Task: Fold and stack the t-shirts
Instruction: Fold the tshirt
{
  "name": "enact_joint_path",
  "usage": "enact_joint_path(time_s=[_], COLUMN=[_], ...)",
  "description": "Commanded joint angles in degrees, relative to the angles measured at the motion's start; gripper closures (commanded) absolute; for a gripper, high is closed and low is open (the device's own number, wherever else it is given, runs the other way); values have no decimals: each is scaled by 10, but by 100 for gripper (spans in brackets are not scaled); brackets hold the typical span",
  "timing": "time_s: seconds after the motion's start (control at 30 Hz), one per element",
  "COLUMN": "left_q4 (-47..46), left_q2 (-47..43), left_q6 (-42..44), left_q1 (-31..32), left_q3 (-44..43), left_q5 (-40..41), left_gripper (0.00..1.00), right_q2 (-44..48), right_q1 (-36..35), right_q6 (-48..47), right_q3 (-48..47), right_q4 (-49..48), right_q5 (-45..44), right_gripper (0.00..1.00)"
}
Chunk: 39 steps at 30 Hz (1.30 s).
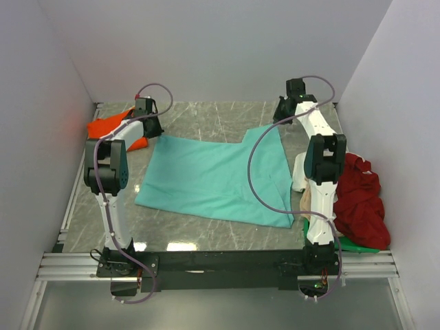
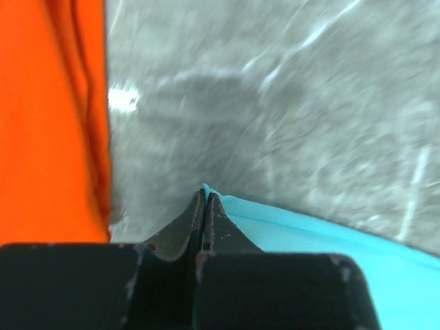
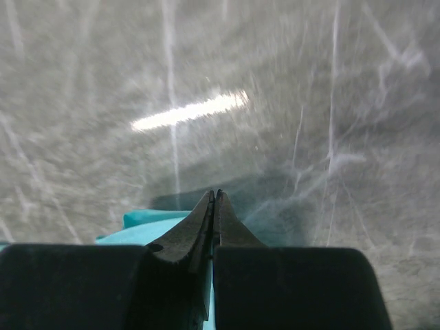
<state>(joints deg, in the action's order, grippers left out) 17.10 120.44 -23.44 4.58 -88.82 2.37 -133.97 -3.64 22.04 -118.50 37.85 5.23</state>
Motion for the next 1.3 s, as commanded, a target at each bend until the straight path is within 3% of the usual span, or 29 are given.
enact_joint_path(time_s=[0.0, 0.17, 0.6, 0.97, 1.27], left_q4=[-15, -50, -96, -117, -122], left_q2=[7, -13, -129, -224, -296], left_q6=[-3, -13, -22, -27, -18], left_q1=[-1, -8, -23, -23, -23], left_q3=[-44, -34, 108, 226, 290], left_q5=[-28, -61, -70, -40, -16], left_gripper=[100, 100, 100, 100, 100], right_q2=[0, 18, 295, 487, 618], right_q1=[8, 12, 1, -26, -49], right_q6=[3, 10, 34, 38, 43], right_q3=[-62, -60, 335, 526, 615], right_q4=[14, 13, -123, -130, -106], right_q5=[8, 28, 61, 29, -1], right_gripper=[100, 100, 100, 100, 100])
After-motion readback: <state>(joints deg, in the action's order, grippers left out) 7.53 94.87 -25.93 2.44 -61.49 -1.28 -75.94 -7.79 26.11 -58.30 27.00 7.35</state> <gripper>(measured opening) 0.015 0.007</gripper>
